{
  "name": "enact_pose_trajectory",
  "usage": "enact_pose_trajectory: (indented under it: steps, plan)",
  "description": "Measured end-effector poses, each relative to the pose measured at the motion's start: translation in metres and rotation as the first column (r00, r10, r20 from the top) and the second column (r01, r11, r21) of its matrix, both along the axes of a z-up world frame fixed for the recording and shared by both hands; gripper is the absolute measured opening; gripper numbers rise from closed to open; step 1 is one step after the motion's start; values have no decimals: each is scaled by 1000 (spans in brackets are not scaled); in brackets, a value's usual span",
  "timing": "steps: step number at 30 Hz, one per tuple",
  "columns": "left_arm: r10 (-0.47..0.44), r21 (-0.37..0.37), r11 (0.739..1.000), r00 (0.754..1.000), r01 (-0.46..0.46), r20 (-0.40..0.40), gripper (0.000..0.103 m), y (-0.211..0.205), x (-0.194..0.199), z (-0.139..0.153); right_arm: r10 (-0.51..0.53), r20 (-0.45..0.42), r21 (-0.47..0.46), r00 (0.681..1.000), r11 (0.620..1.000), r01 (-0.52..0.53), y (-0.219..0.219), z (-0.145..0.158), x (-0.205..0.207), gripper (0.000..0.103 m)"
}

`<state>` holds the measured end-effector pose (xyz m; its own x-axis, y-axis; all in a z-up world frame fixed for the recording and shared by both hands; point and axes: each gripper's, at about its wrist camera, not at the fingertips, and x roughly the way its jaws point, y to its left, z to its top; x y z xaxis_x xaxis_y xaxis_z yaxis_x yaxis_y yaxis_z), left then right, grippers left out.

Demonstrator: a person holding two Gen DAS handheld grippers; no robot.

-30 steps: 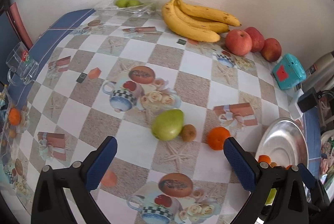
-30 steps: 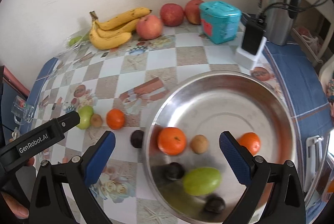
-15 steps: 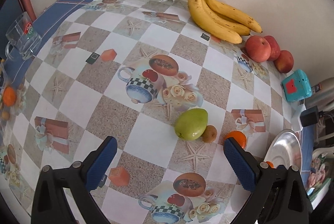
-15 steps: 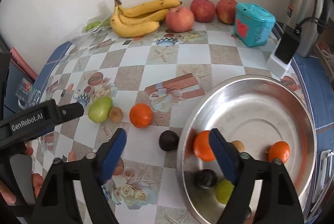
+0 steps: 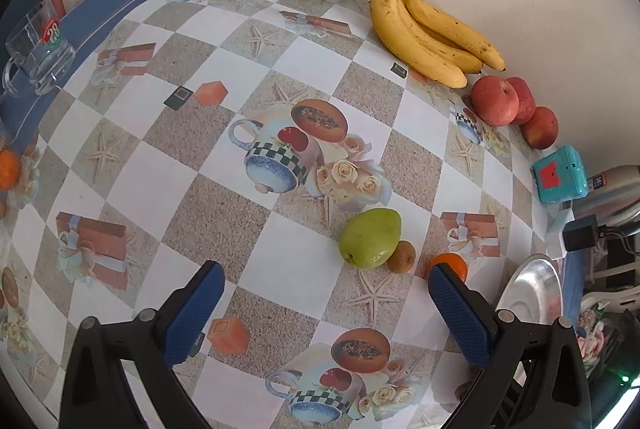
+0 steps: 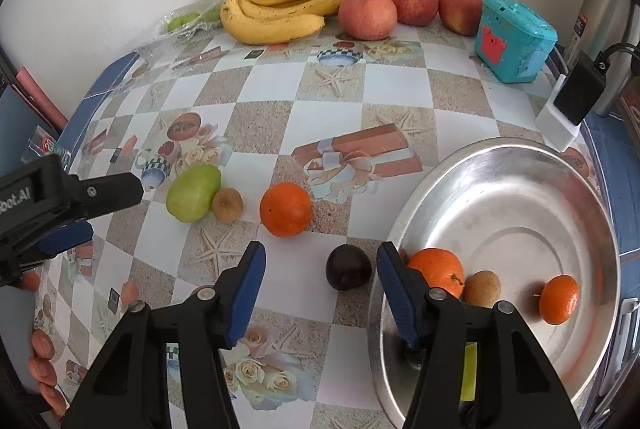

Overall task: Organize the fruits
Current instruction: 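Move both open grippers toward the dark plum and green pear on the table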

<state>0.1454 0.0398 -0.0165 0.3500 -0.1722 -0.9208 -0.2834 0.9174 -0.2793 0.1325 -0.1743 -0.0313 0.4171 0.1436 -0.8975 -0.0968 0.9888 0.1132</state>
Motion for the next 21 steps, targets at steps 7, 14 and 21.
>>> enact_pose_trajectory:
  steps: [7,14,21]
  plan:
    - [-8,-2,1000,1000,8,3,103,0,0,1,15,-14,-4,1000,1000,-15,9,-6,4,59]
    - [1,-10,1000,1000,-1,-4,103,3,1,0,19,-29,-20,999,1000,-19,14,-11,5,59]
    - [18,-12,1000,1000,-18,-8,103,7,0,0,52,-47,96,998,994,-48,19,-5,2,59]
